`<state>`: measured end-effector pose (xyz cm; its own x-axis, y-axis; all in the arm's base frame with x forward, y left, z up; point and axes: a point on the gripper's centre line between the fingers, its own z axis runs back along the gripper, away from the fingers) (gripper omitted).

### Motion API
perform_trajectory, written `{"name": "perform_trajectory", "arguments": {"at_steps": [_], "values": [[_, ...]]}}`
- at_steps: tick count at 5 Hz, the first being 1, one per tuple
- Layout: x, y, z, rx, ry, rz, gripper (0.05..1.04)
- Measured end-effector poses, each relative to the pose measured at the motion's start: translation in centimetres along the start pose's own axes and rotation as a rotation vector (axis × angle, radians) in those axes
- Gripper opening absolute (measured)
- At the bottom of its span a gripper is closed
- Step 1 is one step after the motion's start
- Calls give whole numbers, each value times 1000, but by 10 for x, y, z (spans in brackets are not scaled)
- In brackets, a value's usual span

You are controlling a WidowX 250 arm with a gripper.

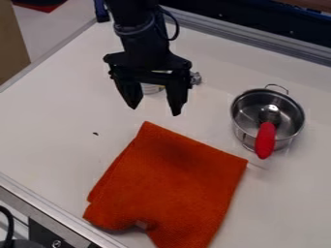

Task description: Moved the red cloth below the can.

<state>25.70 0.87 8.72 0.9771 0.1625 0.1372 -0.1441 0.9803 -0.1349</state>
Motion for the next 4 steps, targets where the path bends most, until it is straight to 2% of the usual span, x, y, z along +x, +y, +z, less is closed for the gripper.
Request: {"name": "perform_trajectory", "arguments": {"at_steps": [1,2,3,4], "values": [[-6,1,-6,1,28,8,999],[-27,-6,-18,15,90,-11,999],[-45,-16,-32,13,111,-33,955],[-57,-29,-47,25,85,-26,684]]}}
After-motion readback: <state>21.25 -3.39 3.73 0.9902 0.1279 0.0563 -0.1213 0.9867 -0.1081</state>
